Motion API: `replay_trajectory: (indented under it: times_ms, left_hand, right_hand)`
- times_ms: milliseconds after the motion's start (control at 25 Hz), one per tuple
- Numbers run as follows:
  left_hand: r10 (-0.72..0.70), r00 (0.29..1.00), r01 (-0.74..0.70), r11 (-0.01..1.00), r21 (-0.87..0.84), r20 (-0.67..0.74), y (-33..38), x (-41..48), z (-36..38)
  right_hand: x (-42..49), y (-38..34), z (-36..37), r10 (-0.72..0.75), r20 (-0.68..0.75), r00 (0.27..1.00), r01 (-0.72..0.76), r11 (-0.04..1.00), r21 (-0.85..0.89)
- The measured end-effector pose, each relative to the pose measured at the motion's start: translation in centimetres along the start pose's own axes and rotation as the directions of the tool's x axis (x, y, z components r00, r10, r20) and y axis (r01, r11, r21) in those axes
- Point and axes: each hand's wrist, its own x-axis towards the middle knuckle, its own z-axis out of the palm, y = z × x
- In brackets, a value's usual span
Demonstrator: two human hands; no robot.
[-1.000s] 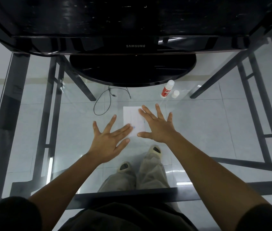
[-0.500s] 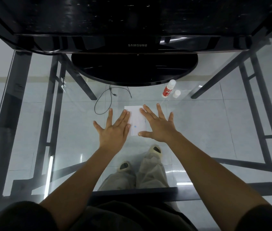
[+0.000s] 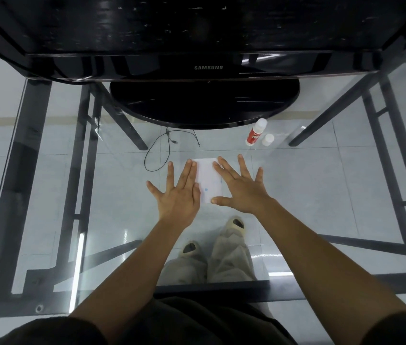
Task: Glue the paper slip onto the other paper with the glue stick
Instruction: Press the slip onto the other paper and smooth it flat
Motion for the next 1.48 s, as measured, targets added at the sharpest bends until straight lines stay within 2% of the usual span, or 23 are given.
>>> replay_trajectory:
  times_ms: [280,600,920,1480]
  left_hand:
    - [0.009,1.000,-0.009,1.000,-0.011,-0.020,-0.2,0.2,0.1]
    - [0.006,0.999,-0.006,1.000,-0.014,-0.042,-0.1,0.2,0.3]
    - [0.009,0.998,-0.010,1.000,-0.027,-0.055,-0.2,0.2,0.6]
    - [0.018,0.998,-0.020,0.999,-0.035,-0.054,-0.4,0.4,0.6]
  right_hand:
    - [-0.2,0.3,0.5,-0.036,-0.054,0.998,0.036,0.999,-0.002]
    - [-3.2,-0.1,2.0,-0.080,-0.193,0.978,0.046,0.984,-0.174]
    - [-3.9,-3.2,3.8,-0.179,-0.102,0.979,0.144,0.947,-0.287]
    - [-6.5,-1.4,3.2,-0.132,-0.101,0.986,0.082,0.915,-0.396]
